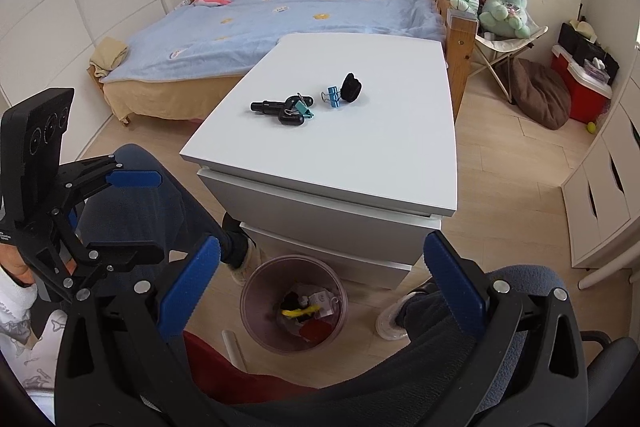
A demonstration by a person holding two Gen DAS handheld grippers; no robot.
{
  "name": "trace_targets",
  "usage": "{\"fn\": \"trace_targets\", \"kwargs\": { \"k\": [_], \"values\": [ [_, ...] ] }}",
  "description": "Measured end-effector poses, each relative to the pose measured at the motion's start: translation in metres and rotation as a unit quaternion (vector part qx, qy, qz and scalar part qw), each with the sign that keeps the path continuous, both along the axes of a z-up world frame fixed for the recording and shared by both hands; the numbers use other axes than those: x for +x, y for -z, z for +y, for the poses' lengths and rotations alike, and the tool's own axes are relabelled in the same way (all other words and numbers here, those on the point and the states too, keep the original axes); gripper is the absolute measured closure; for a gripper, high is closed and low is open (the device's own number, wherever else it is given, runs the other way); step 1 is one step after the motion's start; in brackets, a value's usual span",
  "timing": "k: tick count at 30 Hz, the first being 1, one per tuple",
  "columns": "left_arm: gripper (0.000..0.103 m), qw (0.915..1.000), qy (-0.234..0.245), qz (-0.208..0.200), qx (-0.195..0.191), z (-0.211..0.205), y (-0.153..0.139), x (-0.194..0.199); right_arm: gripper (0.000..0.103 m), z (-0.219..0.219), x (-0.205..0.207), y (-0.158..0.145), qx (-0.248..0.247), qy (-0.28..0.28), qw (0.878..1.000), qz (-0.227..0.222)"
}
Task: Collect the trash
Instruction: 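Open the left gripper over the wastebasket to drop the yellow clip, then grasp the black fuzzy item on the table with the right gripper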
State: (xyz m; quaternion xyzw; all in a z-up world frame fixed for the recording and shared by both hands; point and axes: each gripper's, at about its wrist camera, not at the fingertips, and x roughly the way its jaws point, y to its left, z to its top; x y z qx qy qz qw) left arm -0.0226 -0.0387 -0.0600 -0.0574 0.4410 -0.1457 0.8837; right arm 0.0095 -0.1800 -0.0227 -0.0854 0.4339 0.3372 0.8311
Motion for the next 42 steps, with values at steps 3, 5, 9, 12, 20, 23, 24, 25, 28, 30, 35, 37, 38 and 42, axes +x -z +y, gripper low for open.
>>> {"fn": "trace_targets", "kwargs": {
  "k": [3, 5, 9, 12, 20, 23, 24, 25, 28, 30, 35, 37, 38, 42],
  "values": [
    [0.008, 0.9999, -0.015, -0.005, 0.006, 0.004, -0.001, -0.001, 0.003, 0.0, 0.001, 0.0, 0.0, 0.0, 1.0, 0.002],
    [0.008, 0.9996, -0.022, -0.01, 0.014, 0.005, -0.002, -0.001, 0.003, 0.0, 0.001, 0.001, -0.001, -0.001, 1.0, 0.002],
    [0.008, 0.9988, -0.036, -0.02, 0.026, 0.008, -0.005, -0.002, 0.003, 0.002, 0.001, 0.001, 0.002, -0.002, 1.0, 0.004],
    [0.008, 0.9979, -0.04, -0.035, 0.039, 0.008, -0.008, -0.003, 0.003, 0.002, 0.002, 0.001, 0.006, -0.001, 1.0, 0.004],
    [0.008, 0.9966, -0.051, -0.052, 0.039, 0.016, -0.02, 0.005, 0.003, 0.008, 0.015, -0.009, 0.017, 0.004, 1.0, -0.005],
    [0.008, 0.996, -0.055, -0.061, 0.036, 0.019, -0.026, 0.01, 0.003, 0.015, 0.027, -0.016, 0.017, 0.006, 1.0, -0.01],
    [0.008, 0.9957, -0.055, -0.065, 0.036, 0.02, -0.028, 0.011, 0.003, 0.018, 0.033, -0.018, 0.016, 0.007, 1.0, -0.01],
    [0.008, 0.9952, -0.056, -0.07, 0.038, 0.021, -0.029, 0.012, 0.003, 0.021, 0.039, -0.019, 0.014, 0.009, 1.0, -0.01],
    [0.008, 0.9943, -0.058, -0.077, 0.045, 0.024, -0.033, 0.019, 0.003, 0.03, 0.059, -0.021, 0.007, 0.015, 1.0, -0.008],
    [0.008, 0.9937, -0.06, -0.081, 0.049, 0.027, -0.035, 0.023, 0.003, 0.037, 0.072, -0.022, 0.004, 0.018, 1.0, -0.003],
    [0.008, 0.9932, -0.063, -0.085, 0.049, 0.033, -0.038, 0.031, 0.003, 0.054, 0.106, -0.024, 0.001, 0.027, 1.0, 0.015],
    [0.008, 0.9929, -0.065, -0.086, 0.05, 0.035, -0.038, 0.033, 0.003, 0.061, 0.12, -0.024, -0.002, 0.033, 0.999, 0.023],
    [0.008, 0.9928, -0.065, -0.086, 0.051, 0.035, -0.038, 0.035, 0.003, 0.066, 0.127, -0.024, -0.006, 0.035, 0.999, 0.027],
    [0.008, 0.9929, -0.066, -0.086, 0.049, 0.037, -0.037, 0.041, 0.003, 0.083, 0.157, -0.02, -0.008, 0.047, 0.997, 0.057]
  ]
}}
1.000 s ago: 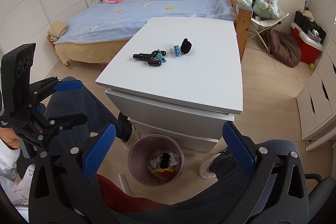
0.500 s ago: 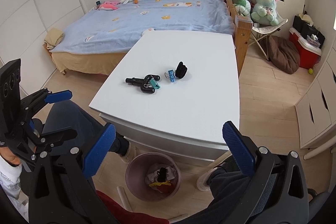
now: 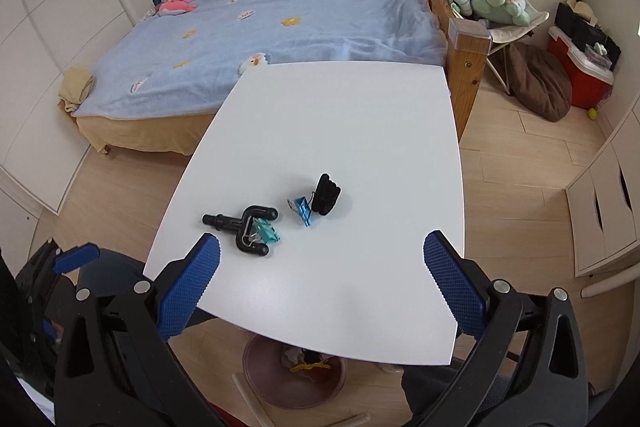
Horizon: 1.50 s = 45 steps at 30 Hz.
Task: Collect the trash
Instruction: 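Grasp the black fuzzy item on the table with the right gripper, then grasp the blue binder clip with the left gripper while the right gripper holds the black item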
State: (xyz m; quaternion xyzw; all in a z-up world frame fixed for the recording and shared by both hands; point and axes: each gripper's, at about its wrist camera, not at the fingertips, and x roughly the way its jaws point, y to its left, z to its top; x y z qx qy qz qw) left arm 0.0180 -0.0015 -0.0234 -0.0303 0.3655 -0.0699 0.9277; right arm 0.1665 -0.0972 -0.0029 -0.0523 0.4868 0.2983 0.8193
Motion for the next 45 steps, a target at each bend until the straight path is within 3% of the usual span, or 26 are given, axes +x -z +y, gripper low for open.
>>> {"fn": "trace_targets", "kwargs": {
  "k": [14, 15, 16, 17, 22, 29, 33, 45],
  "values": [
    [0.008, 0.9999, -0.006, 0.003, -0.014, 0.006, 0.006, 0.007, 0.003, 0.037, 0.075, 0.062, -0.01, 0.076, 0.988, 0.131],
    [0.008, 0.9999, -0.006, 0.004, -0.015, 0.007, 0.008, 0.007, 0.007, 0.037, 0.077, 0.065, -0.006, 0.081, 0.987, 0.136],
    [0.008, 0.9998, -0.006, 0.005, -0.016, 0.007, 0.009, 0.007, 0.019, 0.038, 0.079, 0.069, -0.001, 0.085, 0.986, 0.144],
    [0.008, 0.9998, -0.006, 0.007, -0.017, 0.008, 0.01, 0.006, 0.025, 0.038, 0.08, 0.072, -0.002, 0.09, 0.984, 0.152],
    [0.008, 0.9997, -0.008, 0.009, -0.021, 0.01, 0.013, 0.006, 0.048, 0.043, 0.079, 0.08, 0.0, 0.091, 0.982, 0.164],
    [0.008, 0.9996, -0.003, 0.013, -0.025, 0.008, 0.015, 0.008, 0.068, 0.042, 0.08, 0.081, -0.003, 0.091, 0.983, 0.162],
    [0.008, 0.9996, 0.0, 0.014, -0.024, 0.007, 0.015, 0.01, 0.086, 0.042, 0.08, 0.082, -0.002, 0.087, 0.983, 0.16],
    [0.008, 0.9997, 0.009, 0.015, -0.018, 0.001, 0.01, 0.023, 0.092, 0.026, 0.072, 0.067, 0.008, 0.076, 0.988, 0.134]
  ]
}}
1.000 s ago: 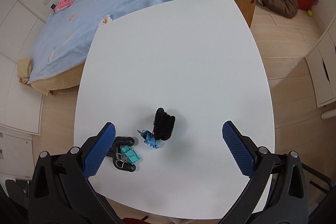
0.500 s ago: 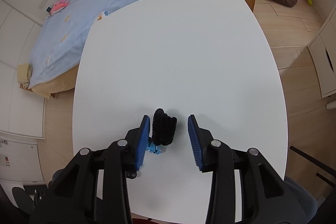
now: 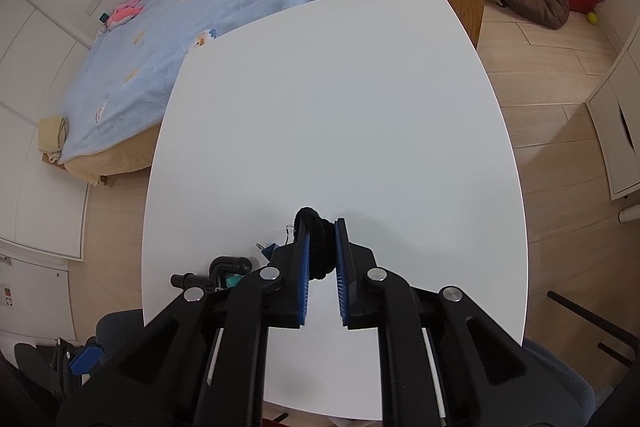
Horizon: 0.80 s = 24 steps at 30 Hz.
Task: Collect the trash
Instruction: 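Grasp the blue binder clip with the left gripper while the right gripper holds the black item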
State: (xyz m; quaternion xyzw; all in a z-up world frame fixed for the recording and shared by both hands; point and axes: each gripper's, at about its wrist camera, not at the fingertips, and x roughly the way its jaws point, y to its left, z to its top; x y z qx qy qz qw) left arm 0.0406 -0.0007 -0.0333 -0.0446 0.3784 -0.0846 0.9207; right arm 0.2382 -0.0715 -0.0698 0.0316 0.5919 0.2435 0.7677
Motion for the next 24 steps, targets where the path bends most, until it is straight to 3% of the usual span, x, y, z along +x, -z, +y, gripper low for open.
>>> {"fn": "trace_targets", "kwargs": {
  "k": [13, 20, 24],
  "values": [
    [0.008, 0.9988, 0.036, 0.015, 0.031, -0.011, -0.014, 0.057, 0.092, -0.045, -0.028, -0.023, 0.012, -0.021, 1.0, -0.019],
    [0.008, 0.9956, 0.069, 0.04, 0.049, -0.019, -0.011, 0.097, 0.092, -0.071, -0.031, -0.023, 0.022, -0.008, 1.0, -0.019],
    [0.008, 0.9934, 0.081, 0.073, 0.036, -0.019, -0.002, 0.122, 0.092, -0.083, -0.032, -0.022, 0.022, -0.002, 1.0, -0.017]
  ]
}}
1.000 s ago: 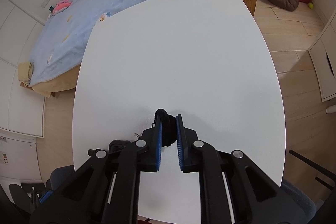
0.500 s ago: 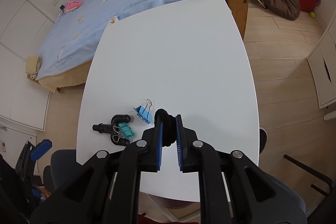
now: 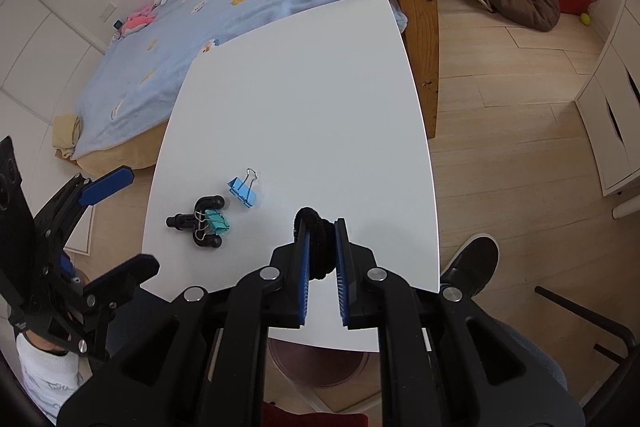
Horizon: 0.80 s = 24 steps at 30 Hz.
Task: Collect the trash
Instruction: 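Grasp the blue binder clip with the left gripper while the right gripper holds the black item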
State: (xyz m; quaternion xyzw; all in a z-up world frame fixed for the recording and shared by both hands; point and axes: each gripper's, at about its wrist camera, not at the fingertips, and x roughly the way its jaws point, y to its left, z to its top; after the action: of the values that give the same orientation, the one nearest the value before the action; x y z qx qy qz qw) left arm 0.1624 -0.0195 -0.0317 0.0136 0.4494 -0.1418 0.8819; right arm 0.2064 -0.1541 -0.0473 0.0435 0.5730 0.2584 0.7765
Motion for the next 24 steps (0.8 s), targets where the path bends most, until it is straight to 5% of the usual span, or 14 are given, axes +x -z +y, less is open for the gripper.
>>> {"fn": "trace_targets", "kwargs": {
  "k": [14, 21, 24],
  "values": [
    [0.008, 0.9966, -0.005, 0.081, -0.01, -0.008, 0.038, 0.046, 0.092, -0.025, 0.003, 0.0, 0.001, 0.019, 1.0, 0.001],
    [0.048, 0.995, -0.003, 0.099, -0.01, -0.012, 0.051, 0.052, 0.092, -0.025, 0.003, 0.002, 0.004, 0.017, 1.0, 0.003],
    [0.057, 0.9947, -0.004, 0.102, -0.01, -0.012, 0.053, 0.053, 0.092, -0.026, 0.004, 0.003, 0.004, 0.017, 1.0, 0.004]
  ]
}}
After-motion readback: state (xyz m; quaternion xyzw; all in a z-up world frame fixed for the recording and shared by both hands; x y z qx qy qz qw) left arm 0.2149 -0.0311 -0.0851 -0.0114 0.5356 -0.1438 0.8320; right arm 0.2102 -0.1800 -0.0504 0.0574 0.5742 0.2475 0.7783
